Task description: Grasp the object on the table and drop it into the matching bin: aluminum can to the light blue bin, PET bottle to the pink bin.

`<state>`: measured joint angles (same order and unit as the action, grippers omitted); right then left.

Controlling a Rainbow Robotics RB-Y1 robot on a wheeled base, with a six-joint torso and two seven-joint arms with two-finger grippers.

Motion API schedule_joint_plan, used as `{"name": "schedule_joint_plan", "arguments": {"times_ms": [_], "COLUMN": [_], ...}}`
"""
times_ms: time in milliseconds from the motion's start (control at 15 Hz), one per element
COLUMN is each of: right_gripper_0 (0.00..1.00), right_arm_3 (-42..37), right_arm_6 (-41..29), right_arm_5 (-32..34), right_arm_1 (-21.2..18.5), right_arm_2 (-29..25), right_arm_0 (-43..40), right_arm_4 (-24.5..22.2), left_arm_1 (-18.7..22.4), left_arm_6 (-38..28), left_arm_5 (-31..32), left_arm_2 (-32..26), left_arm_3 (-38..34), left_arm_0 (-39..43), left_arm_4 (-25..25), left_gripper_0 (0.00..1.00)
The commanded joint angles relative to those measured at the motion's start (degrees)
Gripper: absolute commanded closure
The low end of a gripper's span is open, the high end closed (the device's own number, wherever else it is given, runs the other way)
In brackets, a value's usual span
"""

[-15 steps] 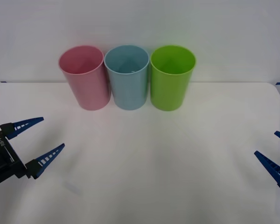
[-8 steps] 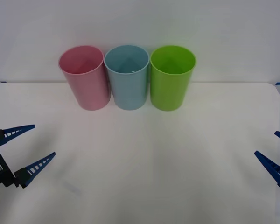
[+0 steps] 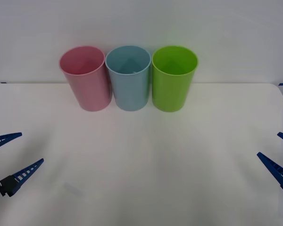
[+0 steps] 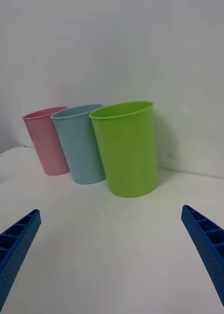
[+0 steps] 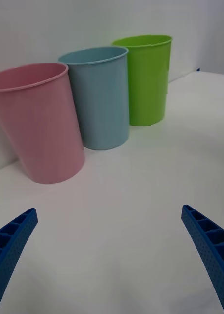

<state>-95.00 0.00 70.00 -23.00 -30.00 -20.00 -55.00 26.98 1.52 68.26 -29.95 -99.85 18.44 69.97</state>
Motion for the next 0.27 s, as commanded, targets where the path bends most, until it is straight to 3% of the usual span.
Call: {"name": "schedule_joint_plan", "arguments": {"times_ms": [67,267], "right_gripper_0": [0.00,0.00], "right_arm_3": [0.0,0.0], "right_arm_6": [0.0,0.0], "right_arm_5": [0.0,0.0], "right_arm_1": [0.0,0.0], "right_arm_2": [0.0,0.0], "right_arm_0": [0.0,0.0], "right_arm_4": [0.0,0.0], "left_arm_1": [0.0,0.0], "left_arm_6": [-0.2,-0.2], "left_arm_5": [-0.5,-0.5], "left_arm_2": [0.1,0.1], "left_arm_3": [0.1,0.1], "left_arm_0": [0.7,0.7], "left_arm_4": [0.1,0.1], "left_gripper_0": [0.00,0.00]}}
